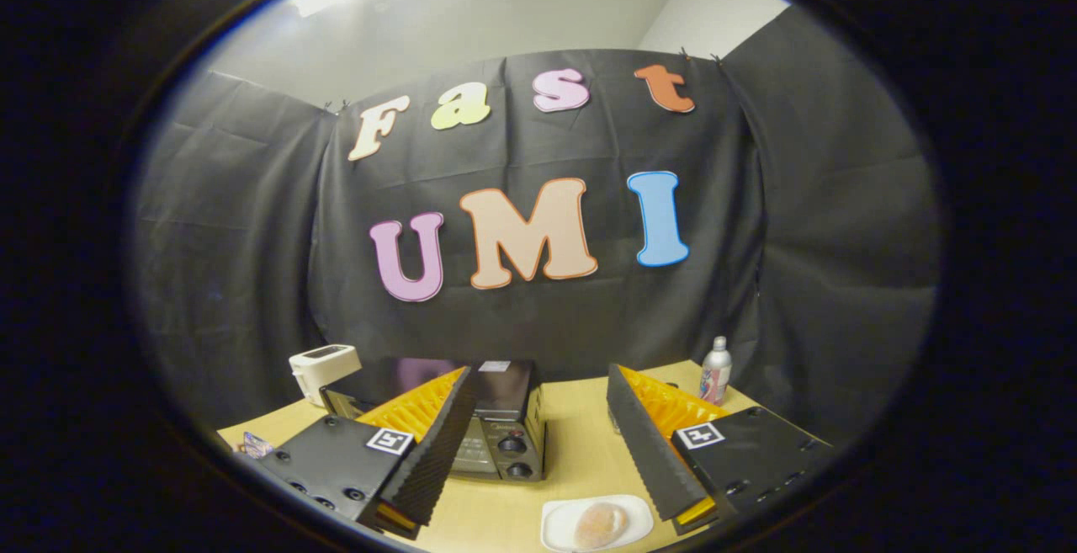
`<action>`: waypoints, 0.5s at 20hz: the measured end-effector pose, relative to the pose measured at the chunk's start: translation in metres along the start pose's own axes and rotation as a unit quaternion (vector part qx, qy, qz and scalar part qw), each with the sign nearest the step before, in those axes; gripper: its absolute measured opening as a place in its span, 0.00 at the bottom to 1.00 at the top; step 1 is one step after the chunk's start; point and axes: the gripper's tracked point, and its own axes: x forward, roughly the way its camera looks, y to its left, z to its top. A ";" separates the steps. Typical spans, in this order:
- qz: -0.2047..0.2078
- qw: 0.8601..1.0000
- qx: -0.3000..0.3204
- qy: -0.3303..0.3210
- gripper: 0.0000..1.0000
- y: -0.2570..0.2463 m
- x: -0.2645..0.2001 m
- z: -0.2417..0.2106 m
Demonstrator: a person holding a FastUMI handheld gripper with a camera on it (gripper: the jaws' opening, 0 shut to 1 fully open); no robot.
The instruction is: Open the toaster oven, put the food inside, and close the toaster oven door.
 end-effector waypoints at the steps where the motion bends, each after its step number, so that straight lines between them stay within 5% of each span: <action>1: 0.001 1.000 0.002 0.002 0.97 0.003 0.004 -0.009; 10: 0.038 0.998 0.009 0.042 0.97 0.061 0.044 -0.081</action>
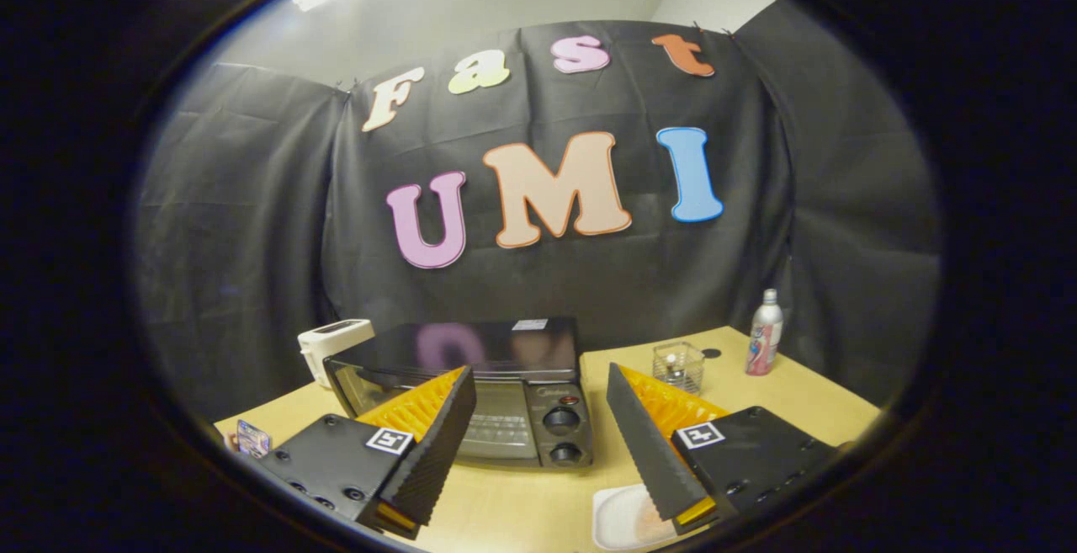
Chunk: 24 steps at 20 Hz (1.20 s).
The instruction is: Open the toaster oven, put the food inside, and close the toaster oven door.
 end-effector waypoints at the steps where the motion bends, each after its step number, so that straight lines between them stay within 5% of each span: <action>1: 0.005 1.000 0.000 0.004 0.97 0.008 0.006 -0.006; 17: 0.048 0.999 0.004 0.007 0.97 0.112 0.103 -0.024; 24: 0.030 0.999 -0.033 0.002 0.97 0.121 0.121 -0.041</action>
